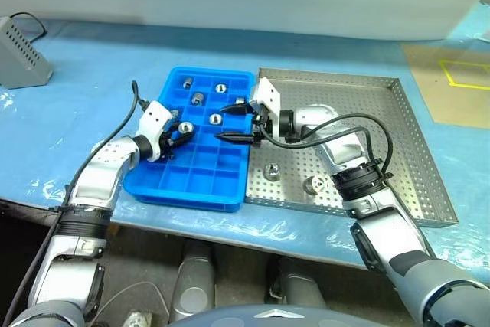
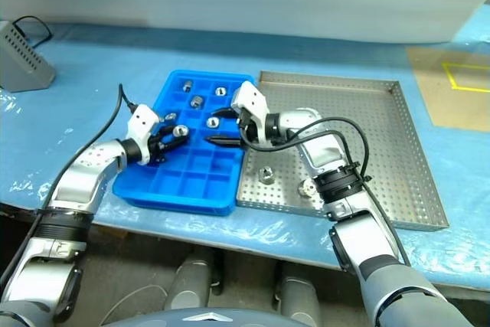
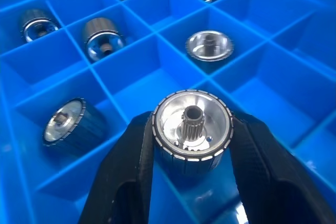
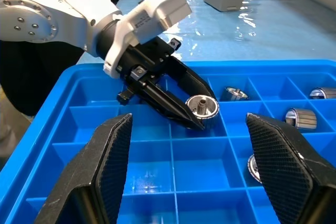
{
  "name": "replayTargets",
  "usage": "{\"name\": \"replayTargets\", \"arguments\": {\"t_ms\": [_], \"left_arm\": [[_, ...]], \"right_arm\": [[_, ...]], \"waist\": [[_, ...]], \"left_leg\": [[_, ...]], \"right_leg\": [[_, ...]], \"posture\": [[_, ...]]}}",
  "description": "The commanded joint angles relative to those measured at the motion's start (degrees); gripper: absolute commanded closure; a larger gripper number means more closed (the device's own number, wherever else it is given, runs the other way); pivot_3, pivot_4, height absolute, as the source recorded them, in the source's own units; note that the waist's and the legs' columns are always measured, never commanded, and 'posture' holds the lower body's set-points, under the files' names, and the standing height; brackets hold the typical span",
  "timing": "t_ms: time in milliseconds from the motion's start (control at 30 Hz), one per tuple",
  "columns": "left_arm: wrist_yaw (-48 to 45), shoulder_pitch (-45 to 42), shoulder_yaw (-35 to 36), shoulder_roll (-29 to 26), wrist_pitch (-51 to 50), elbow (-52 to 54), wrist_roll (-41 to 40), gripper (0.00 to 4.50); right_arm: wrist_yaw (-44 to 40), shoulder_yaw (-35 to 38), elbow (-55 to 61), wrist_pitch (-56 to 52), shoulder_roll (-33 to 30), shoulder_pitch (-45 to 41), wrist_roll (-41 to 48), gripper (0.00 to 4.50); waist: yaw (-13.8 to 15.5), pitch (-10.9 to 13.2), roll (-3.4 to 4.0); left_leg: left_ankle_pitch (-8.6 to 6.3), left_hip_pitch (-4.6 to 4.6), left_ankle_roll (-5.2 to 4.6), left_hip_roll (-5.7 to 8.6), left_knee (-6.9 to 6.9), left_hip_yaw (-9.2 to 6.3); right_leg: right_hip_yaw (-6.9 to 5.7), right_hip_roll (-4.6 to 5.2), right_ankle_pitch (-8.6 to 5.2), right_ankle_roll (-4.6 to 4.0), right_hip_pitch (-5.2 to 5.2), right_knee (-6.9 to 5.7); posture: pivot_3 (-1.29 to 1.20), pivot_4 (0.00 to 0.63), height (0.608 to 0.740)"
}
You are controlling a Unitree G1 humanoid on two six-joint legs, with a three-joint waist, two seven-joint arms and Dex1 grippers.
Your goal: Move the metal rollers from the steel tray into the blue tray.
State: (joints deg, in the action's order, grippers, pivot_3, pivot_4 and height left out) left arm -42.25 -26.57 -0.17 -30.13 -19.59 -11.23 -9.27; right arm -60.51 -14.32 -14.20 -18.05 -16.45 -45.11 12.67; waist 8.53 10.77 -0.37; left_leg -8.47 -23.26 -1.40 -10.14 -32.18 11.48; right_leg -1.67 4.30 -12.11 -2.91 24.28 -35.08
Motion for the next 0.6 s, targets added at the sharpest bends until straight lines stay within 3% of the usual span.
{"name": "replayTargets", "arguments": {"t_ms": [33,200,367,600], "left_arm": [[0.0,-0.7,-1.1,0.0,1.7,-0.8,1.4,2.79],[-3.0,-1.9,-2.1,0.0,-0.7,3.0,-0.5,1.18],[-7.2,-5.8,-0.2,0.9,-2.7,8.8,-6.7,1.18],[-15.5,-13.6,-1.5,0.9,-3.5,9.2,-11.8,1.18]], "right_arm": [[0.6,1.2,2.5,0.1,-0.3,0.1,0.5,0.92],[1.5,1.5,2.8,-0.2,-0.1,0.3,0.8,0.92],[2.3,2.3,5.1,-1.3,-1.4,1.5,1.1,0.92],[5.1,7.7,7.6,-3.1,-6.7,2.8,1.5,0.92]], "waist": [[0.0,0.0,0.0],[0.0,0.0,0.0],[0.1,0.0,0.0],[-1.4,0.0,0.0]], "left_leg": [[0.0,0.0,0.0,0.0,0.0,0.0],[0.0,-0.01,0.0,-0.01,-0.02,0.0],[-0.01,-0.1,-0.03,0.04,-0.07,0.0],[0.02,0.01,0.01,0.03,-0.08,0.04]], "right_leg": [[0.0,0.0,0.0,0.0,0.0,0.0],[-0.01,0.0,0.0,-0.01,0.0,-0.02],[-0.01,0.02,0.0,-0.01,0.0,0.01],[0.05,0.01,0.0,-0.01,-0.01,-0.1]], "posture": [[0.19,0.15,0.74],[0.16,0.15,0.74],[0.11,0.15,0.74],[-0.01,0.15,0.74]]}}
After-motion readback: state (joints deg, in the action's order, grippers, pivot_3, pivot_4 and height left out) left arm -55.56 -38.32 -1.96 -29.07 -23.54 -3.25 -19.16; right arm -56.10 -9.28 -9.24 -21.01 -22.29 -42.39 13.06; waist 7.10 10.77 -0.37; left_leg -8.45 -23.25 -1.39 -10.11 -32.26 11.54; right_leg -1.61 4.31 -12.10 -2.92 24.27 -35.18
